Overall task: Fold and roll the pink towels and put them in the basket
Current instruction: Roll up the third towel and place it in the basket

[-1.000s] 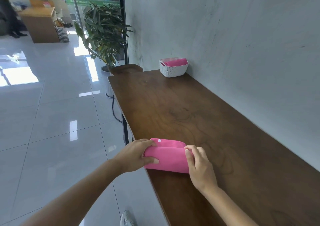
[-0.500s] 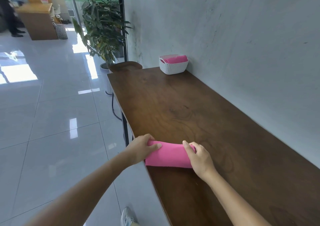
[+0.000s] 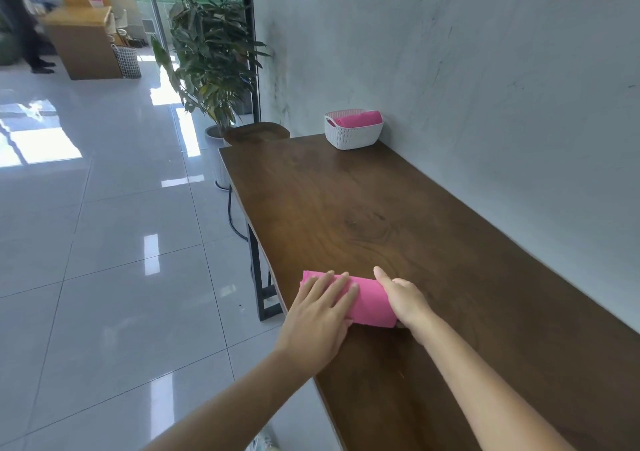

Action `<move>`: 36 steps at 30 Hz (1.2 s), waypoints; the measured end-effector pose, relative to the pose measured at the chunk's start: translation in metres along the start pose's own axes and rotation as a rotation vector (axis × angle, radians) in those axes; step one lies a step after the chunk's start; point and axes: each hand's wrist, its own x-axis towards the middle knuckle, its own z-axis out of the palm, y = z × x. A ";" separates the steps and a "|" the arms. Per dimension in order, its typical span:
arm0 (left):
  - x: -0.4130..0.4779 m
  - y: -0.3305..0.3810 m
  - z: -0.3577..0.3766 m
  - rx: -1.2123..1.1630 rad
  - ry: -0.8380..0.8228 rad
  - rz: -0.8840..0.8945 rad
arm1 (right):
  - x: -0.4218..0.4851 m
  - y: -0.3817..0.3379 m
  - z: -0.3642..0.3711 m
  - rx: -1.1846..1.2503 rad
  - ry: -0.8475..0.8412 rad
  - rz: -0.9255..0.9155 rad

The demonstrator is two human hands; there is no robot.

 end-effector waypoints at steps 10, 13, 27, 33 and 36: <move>0.024 -0.010 0.000 0.065 -0.155 -0.131 | -0.038 -0.006 -0.015 0.250 -0.057 -0.049; 0.029 -0.012 -0.004 0.071 -0.165 -0.186 | -0.045 -0.008 -0.016 0.278 -0.054 -0.059; 0.025 -0.026 -0.058 -0.621 -0.036 -0.410 | -0.101 -0.062 -0.005 0.318 -0.029 -0.338; 0.011 -0.021 -0.067 -0.902 0.184 -0.520 | -0.109 -0.075 0.004 0.325 -0.130 -0.384; 0.009 -0.022 -0.070 -0.942 0.277 -0.592 | -0.107 -0.076 0.005 0.315 -0.187 -0.392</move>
